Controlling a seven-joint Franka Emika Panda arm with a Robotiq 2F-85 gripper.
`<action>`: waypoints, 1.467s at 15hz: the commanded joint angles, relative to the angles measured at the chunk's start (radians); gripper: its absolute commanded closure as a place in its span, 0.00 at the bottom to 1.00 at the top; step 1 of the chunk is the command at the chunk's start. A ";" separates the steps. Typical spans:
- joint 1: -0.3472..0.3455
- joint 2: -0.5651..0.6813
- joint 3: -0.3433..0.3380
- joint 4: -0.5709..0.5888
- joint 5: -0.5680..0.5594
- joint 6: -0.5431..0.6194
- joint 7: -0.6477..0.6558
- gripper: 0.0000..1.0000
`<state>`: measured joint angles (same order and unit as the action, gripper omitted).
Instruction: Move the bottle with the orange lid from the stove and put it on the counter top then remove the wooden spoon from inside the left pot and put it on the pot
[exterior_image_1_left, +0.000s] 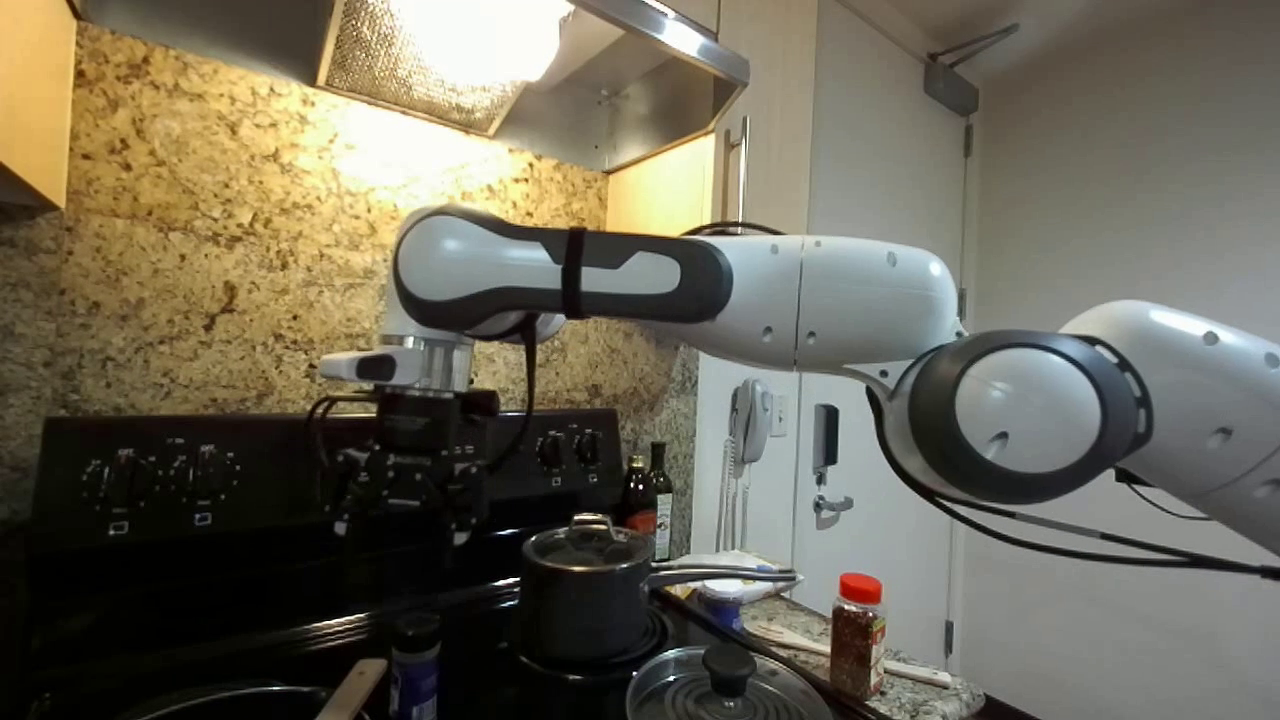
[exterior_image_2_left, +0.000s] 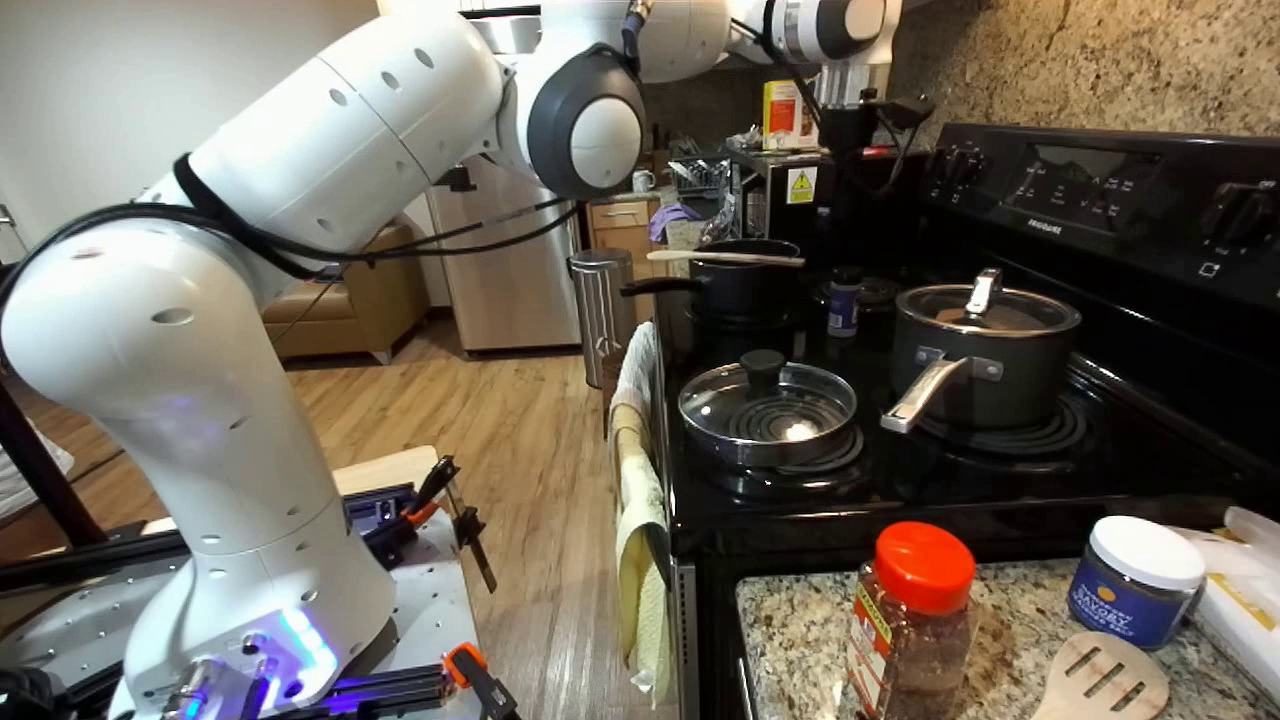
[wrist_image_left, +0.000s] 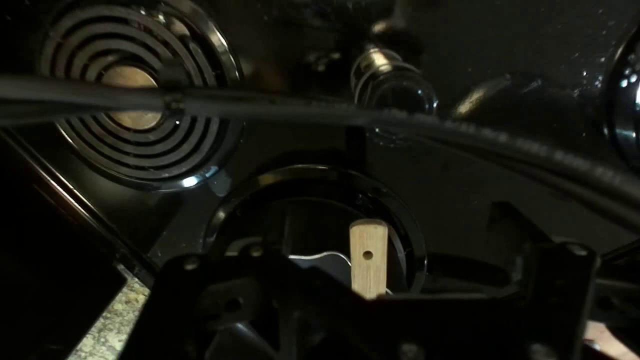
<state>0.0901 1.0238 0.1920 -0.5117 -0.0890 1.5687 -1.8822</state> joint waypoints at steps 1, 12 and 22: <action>-0.018 -0.049 -0.032 0.012 -0.015 0.003 0.044 0.00; -0.021 -0.027 -0.107 0.113 0.002 0.001 0.109 0.00; -0.047 -0.011 -0.152 0.130 0.034 0.126 0.477 0.00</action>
<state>0.0512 1.0138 0.0490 -0.3713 -0.0814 1.6710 -1.5367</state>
